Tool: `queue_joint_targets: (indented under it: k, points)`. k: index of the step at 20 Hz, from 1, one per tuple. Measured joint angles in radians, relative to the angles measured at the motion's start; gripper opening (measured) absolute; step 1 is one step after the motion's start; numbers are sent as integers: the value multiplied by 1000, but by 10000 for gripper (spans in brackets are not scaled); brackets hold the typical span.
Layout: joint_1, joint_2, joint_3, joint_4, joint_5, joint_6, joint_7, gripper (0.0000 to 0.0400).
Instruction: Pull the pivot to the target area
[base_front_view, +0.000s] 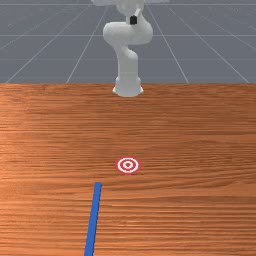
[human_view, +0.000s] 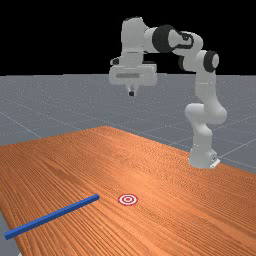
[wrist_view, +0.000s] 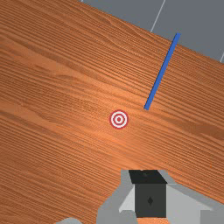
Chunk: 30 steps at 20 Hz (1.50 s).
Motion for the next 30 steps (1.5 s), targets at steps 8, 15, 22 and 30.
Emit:
queue_joint_targets:
  k: [8,15,22,30]
  points:
    - [-15,54,-28,-15,-224,44,-229,0]
    - [-68,91,-3,-325,-29,424,-517,0]
    - [-54,186,-16,-320,-32,440,-369,0]
    - [-27,287,-40,-417,-94,659,-307,0]
